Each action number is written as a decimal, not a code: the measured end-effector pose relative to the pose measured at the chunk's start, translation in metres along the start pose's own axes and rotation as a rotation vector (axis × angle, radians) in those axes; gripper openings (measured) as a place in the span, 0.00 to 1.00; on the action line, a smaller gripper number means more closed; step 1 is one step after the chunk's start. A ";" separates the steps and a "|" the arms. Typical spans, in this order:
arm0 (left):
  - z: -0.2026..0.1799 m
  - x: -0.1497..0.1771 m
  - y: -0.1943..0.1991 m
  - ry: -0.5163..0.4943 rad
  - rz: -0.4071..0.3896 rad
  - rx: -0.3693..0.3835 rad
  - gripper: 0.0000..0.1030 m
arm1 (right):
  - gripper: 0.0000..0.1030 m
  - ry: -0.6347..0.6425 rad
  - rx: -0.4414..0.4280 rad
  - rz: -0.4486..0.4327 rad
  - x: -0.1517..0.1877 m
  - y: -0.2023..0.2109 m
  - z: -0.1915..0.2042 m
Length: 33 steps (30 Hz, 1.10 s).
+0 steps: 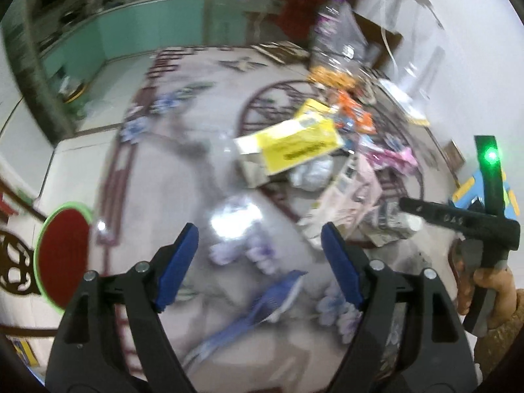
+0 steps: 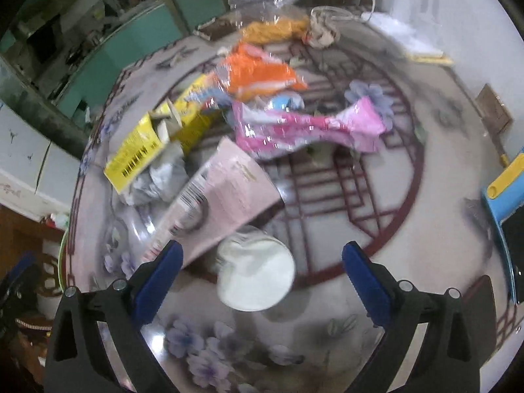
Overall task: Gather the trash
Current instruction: 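Grasp the white cup with the right gripper while the left gripper grasps the pink bag, then lift the pink bag and white cup toward the red bucket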
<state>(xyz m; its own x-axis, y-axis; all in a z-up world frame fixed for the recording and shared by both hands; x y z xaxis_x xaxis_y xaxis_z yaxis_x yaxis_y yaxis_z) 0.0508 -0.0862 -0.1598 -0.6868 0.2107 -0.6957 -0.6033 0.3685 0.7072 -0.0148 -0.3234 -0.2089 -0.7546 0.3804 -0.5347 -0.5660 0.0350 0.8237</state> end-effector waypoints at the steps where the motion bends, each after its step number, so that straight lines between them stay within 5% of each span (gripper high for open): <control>1: -0.006 0.000 -0.005 -0.013 0.008 0.006 0.73 | 0.92 0.006 -0.012 0.011 0.002 -0.003 0.002; 4: -0.033 -0.002 -0.027 -0.062 0.043 0.028 0.73 | 0.86 0.027 -0.043 0.054 0.007 -0.019 0.001; 7: -0.052 0.000 -0.044 -0.108 0.081 0.048 0.73 | 0.48 0.004 -0.088 0.060 0.006 -0.025 -0.004; 8: -0.057 0.000 -0.048 -0.120 0.090 0.054 0.73 | 0.46 -0.016 -0.100 0.051 0.000 -0.026 -0.008; 15: -0.098 0.008 -0.099 -0.238 0.185 0.123 0.73 | 0.45 -0.100 -0.064 -0.077 -0.034 -0.004 -0.053; 27: -0.113 0.009 -0.182 -0.214 0.328 0.166 0.74 | 0.45 -0.202 -0.026 -0.050 -0.034 -0.017 -0.090; 33: -0.121 0.004 -0.171 -0.235 0.268 0.196 0.56 | 0.45 -0.173 -0.046 -0.053 -0.031 -0.013 -0.073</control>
<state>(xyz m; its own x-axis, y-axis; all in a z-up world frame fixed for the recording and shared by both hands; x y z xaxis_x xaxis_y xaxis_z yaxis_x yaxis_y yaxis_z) 0.1023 -0.2579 -0.2687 -0.6839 0.5156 -0.5162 -0.3113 0.4337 0.8456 -0.0085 -0.4032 -0.2165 -0.6574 0.5324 -0.5332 -0.6209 0.0183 0.7837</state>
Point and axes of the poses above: each gripper's, at about its wrist camera, not at the fingertips, and y roughly against the way its jaws point, z to its left, x to its underside, the point moved 4 cm from there along -y, roughly the way its jaws point, and after that the axes turned 12 degrees about -z, right-handed, at the moved point
